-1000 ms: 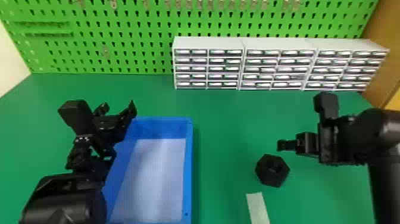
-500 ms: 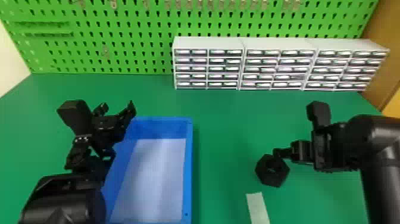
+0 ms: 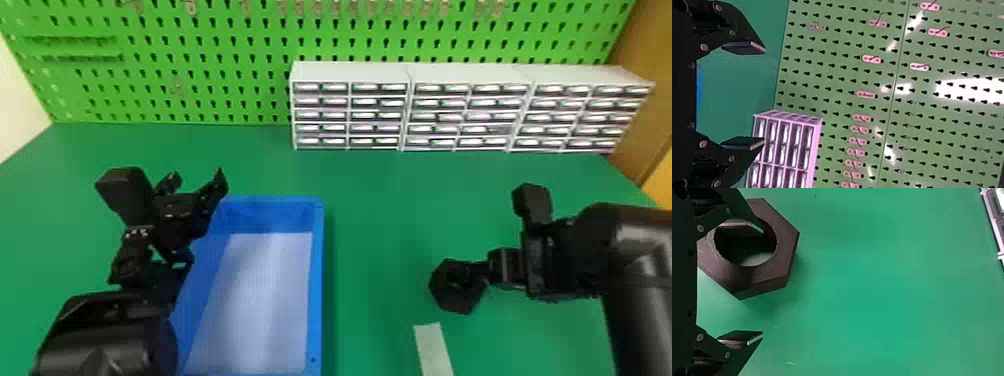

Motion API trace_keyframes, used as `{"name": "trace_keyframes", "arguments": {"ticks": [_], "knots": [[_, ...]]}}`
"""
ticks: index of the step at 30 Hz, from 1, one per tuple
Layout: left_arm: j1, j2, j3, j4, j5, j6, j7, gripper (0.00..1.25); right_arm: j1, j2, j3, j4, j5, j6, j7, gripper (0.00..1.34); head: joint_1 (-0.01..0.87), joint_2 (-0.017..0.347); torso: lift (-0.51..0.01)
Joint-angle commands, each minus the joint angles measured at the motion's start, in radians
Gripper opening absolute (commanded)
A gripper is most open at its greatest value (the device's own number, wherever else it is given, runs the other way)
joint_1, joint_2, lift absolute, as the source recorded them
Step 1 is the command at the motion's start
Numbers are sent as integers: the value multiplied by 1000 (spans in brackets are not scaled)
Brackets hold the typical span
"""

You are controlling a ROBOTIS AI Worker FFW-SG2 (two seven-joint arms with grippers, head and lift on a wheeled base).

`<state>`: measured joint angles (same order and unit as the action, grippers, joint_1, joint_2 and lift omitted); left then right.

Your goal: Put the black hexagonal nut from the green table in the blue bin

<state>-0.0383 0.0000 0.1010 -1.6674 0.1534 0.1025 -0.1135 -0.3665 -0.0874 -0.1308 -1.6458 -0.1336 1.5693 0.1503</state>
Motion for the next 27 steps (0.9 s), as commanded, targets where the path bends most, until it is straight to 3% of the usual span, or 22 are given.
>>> {"name": "trace_keyframes", "arguments": {"ticks": [1,10,13,15,17,27], "knots": [[0,-3,-1,0,0,-1,0,813,4,0,-3,8,0,3,0,986,686,51,-97],[-3,-3,0,0,0,0,0,813,15,-3,-6,23,-5,3,0,971,686,51,-97],[-3,-3,0,0,0,-1,0,813,17,-3,-6,24,-8,3,0,854,686,51,-97],[-3,-3,0,0,0,0,0,813,17,-5,-6,26,-11,3,0,658,686,51,-97],[-3,-3,-1,0,0,-1,0,813,17,-5,-6,26,-12,3,0,543,686,51,-97],[-3,-3,-3,0,-2,-1,0,813,15,-11,-4,29,-23,3,0,471,686,51,-97]]}}
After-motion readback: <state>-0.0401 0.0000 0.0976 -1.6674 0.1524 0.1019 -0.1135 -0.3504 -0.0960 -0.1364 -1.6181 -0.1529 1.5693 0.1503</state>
